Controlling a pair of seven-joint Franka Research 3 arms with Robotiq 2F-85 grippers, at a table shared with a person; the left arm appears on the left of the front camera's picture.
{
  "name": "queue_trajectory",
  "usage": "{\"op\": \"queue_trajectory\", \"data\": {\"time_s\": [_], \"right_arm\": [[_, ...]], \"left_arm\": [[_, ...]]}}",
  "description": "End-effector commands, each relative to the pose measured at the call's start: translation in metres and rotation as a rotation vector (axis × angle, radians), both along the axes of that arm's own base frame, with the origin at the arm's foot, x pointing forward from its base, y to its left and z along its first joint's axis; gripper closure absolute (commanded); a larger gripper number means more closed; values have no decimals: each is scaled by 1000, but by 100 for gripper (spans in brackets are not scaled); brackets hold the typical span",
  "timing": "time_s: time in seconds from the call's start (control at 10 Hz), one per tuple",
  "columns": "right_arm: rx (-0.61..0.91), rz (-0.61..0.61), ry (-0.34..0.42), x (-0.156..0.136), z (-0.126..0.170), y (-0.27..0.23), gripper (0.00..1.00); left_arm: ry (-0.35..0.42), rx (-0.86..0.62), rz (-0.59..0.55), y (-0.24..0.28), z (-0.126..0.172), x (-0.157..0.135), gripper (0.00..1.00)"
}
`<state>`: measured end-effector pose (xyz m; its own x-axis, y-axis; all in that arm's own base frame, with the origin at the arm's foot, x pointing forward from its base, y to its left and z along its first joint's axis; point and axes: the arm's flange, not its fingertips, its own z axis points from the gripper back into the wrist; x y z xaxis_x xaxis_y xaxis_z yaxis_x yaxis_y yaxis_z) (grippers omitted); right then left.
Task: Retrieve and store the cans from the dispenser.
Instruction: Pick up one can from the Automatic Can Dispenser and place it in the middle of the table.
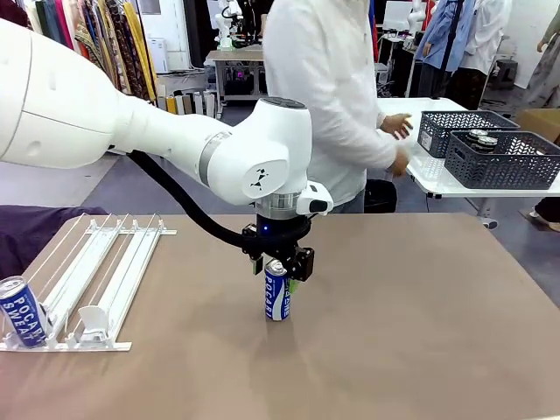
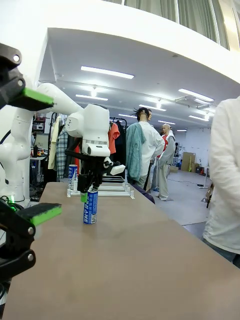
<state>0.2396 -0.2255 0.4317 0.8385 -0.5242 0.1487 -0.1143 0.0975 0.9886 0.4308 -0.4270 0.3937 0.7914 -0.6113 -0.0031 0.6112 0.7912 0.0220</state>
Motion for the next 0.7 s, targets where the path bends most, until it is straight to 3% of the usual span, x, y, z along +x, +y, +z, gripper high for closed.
{"op": "queue_trajectory", "data": {"time_s": [0.0, 0.1, 0.3, 0.4, 0.5, 0.6], "right_arm": [[-1, -1, -26, 1, 2, -1, 0], [-1, -1, -26, 1, 2, -1, 0], [-1, -1, -26, 1, 2, -1, 0], [-1, -1, -26, 1, 2, -1, 0], [-1, -1, -26, 1, 2, -1, 0], [-1, -1, -26, 1, 2, -1, 0]], "left_arm": [[-28, -11, 28, 9, 16, -2, 0], [-47, -40, 42, 17, 36, -6, 0], [-122, -85, 73, 58, 107, -23, 0], [-105, -158, 84, 90, 136, -27, 0], [-42, -312, 75, 133, 162, -31, 0], [-30, -461, 104, 187, 183, -38, 0]]}}
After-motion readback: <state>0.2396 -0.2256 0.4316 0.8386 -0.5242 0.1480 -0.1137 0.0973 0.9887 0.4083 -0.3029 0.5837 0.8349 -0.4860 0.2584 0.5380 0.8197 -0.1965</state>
